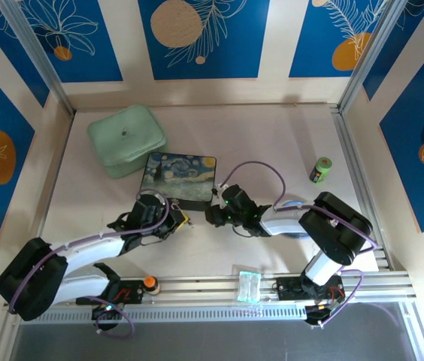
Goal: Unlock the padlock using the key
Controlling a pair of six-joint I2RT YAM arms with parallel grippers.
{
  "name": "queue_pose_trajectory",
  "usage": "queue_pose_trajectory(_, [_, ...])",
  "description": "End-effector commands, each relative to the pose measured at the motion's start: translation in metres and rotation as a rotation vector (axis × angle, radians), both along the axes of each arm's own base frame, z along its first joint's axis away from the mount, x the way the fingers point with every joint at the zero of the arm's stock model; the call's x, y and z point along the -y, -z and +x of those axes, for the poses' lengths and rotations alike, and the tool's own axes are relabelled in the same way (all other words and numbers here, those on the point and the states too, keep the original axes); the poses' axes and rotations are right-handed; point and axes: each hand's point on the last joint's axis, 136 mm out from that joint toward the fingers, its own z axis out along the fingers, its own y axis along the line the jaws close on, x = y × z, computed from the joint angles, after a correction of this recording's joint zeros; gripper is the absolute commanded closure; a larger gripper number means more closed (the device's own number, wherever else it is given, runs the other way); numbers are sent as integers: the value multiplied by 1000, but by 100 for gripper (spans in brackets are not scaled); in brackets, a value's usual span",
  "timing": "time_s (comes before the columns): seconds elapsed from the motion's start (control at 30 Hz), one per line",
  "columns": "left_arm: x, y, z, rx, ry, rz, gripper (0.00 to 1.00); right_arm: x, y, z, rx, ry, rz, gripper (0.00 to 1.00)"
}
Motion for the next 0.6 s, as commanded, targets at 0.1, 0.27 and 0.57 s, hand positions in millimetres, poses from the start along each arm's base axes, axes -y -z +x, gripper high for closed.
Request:
queue_pose_trajectory(0.1, [-8, 11, -9, -11, 29, 74, 100, 0, -13, -3, 55, 4, 4, 71])
queue_pose_trajectory(0.27, [-36, 25, -11, 9, 73, 322, 100, 2, -30, -1, 91, 28, 29, 61])
queue_pose_trajectory(0.57, [-73, 41, -8, 14, 148, 643, 94, -2, -96, 18, 244, 98, -36, 44])
